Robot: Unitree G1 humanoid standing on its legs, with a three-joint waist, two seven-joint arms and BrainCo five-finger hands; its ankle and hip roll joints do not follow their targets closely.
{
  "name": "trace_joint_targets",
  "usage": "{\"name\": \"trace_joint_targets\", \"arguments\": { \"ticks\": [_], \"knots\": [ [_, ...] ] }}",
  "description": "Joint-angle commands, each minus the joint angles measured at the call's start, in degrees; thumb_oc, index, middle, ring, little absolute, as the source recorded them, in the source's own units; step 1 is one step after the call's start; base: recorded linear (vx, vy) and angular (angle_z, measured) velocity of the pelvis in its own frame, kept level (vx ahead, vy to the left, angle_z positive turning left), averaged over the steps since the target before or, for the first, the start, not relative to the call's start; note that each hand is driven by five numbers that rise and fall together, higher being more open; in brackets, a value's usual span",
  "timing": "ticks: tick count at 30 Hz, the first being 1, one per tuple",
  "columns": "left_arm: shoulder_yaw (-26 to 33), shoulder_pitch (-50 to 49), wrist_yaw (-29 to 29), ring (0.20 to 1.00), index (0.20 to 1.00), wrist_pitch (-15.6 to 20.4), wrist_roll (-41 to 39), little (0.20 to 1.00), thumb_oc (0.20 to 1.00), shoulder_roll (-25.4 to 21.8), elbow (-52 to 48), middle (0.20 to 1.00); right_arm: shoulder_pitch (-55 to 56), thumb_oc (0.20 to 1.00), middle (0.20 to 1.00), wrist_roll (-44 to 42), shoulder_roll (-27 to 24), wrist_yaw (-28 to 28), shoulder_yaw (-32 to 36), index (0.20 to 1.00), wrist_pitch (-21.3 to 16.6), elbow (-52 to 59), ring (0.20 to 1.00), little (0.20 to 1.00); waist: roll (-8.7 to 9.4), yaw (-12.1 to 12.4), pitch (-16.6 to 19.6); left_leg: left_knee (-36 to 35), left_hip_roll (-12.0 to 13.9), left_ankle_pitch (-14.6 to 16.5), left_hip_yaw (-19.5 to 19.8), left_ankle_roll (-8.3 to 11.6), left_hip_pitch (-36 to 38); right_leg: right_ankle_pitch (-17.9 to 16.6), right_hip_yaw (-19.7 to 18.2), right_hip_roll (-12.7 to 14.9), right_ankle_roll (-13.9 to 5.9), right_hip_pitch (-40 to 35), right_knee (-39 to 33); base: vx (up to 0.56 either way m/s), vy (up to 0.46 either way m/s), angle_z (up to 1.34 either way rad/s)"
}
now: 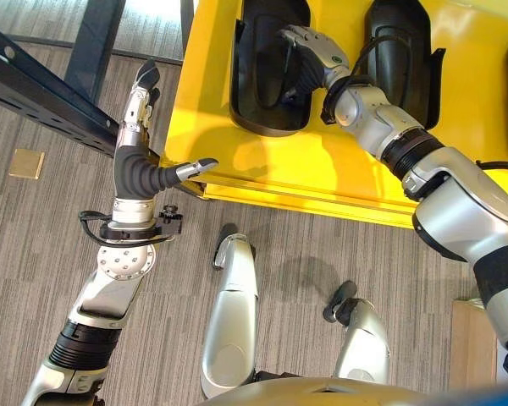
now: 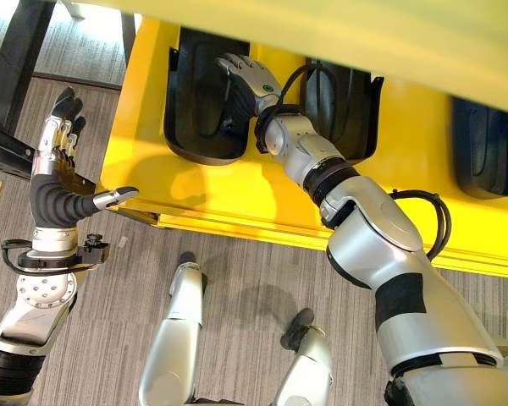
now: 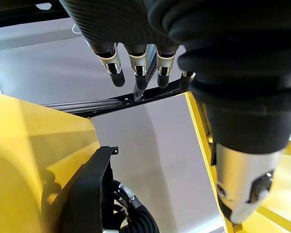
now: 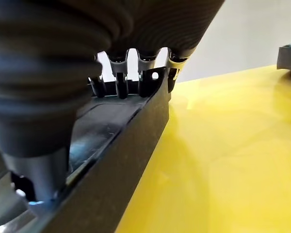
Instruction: Move parts from the plastic box to the shelf.
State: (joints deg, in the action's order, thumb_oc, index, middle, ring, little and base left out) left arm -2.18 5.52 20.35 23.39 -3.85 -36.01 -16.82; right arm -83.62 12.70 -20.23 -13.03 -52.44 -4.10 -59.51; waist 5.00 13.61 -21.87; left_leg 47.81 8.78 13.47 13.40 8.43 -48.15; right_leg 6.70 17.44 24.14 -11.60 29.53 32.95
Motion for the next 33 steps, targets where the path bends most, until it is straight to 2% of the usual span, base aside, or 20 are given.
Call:
{"name": "trace_joint_targets", "arguments": {
  "ticks": [1, 13, 33],
  "knots": [
    [6.4, 0.3, 4.1, 1.000, 1.000, 0.4, -3.0, 1.000, 1.000, -3.0, -1.8, 1.000, -4.6, 1.000, 1.000, 2.7, -0.5, -0.4, 0.8, 1.000, 0.4, -4.5, 1.000, 1.000, 1.16, 5.2, -3.5, -1.7, -3.3, -0.3, -2.5, -5.02, -1.2, 2.3, -3.7, 0.2, 1.94, 3.7, 8.8, 0.00, 0.000, 0.00],
    [7.2, -1.0, 4.5, 1.000, 1.000, 0.6, -3.5, 1.000, 1.000, -3.3, -2.2, 1.000, -5.9, 1.000, 1.000, 0.7, -1.1, -2.2, 1.9, 1.000, 0.7, -6.6, 1.000, 1.000, 1.00, 5.7, -3.7, -1.1, -3.7, -0.2, -2.3, -5.44, -2.1, 1.6, -3.1, 0.2, 1.54, 3.5, 8.2, 0.00, 0.007, 0.02],
    [7.7, -1.1, 5.3, 1.000, 1.000, 0.9, -3.3, 1.000, 1.000, -4.1, -2.3, 1.000, -7.4, 1.000, 1.000, 3.3, 0.1, -1.2, -1.1, 1.000, 0.1, -3.5, 1.000, 1.000, 1.78, 7.0, -3.9, -0.9, -4.2, -0.3, -1.6, -5.46, -2.9, 1.5, -1.7, 0.3, 1.37, 2.1, 7.1, 0.00, 0.001, 0.01]
  ]
}}
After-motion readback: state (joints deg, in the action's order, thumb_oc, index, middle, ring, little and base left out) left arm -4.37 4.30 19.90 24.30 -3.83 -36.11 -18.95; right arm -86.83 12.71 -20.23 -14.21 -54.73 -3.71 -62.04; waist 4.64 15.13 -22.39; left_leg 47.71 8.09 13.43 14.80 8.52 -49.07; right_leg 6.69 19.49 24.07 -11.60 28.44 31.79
